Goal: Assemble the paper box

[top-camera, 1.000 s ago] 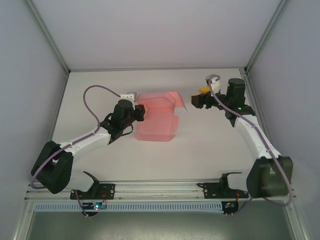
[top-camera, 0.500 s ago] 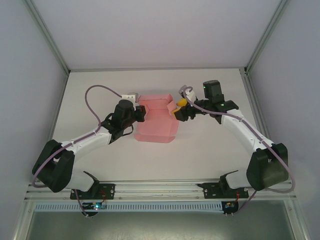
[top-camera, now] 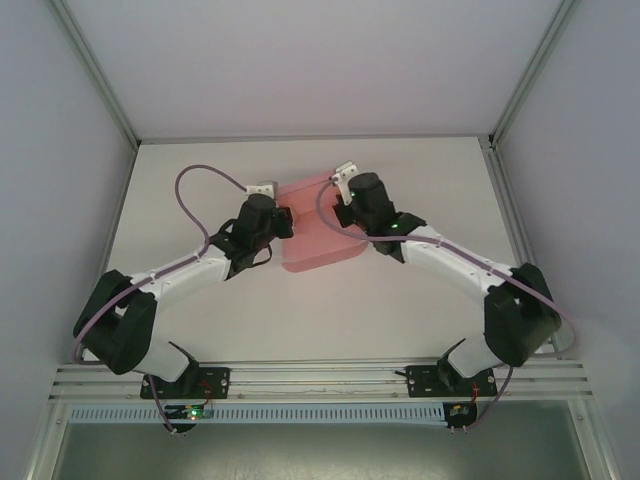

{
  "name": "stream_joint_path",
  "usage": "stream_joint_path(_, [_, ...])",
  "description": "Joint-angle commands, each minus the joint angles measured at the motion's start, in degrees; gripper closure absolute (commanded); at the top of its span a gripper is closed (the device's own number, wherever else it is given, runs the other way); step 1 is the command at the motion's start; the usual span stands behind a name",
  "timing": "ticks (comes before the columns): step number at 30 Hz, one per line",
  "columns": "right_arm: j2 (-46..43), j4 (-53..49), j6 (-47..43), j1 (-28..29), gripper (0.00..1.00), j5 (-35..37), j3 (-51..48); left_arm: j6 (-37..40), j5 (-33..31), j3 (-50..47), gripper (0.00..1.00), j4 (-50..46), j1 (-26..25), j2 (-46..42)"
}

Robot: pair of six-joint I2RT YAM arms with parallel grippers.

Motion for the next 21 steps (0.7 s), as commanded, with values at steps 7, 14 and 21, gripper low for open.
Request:
stream_joint_path(7, [11.23, 7.81, -6.81, 1.27, 1.0, 49.36, 5.55, -17.76, -18.38, 10.48, 1.0, -29.2, -1.97, 4.32])
stream_joint_path(14, [15.73, 48.36, -39.43, -2.16, 1.0, 61.57, -1.77, -22.32, -19.68, 10.84, 1.0, -37.45, -1.93, 4.29])
stream_joint_path(21, [17.52, 47.01, -32.97, 0.93, 1.0, 50.66, -1.41, -20.91, -16.58, 10.67, 1.0, -32.52, -1.94, 4.44])
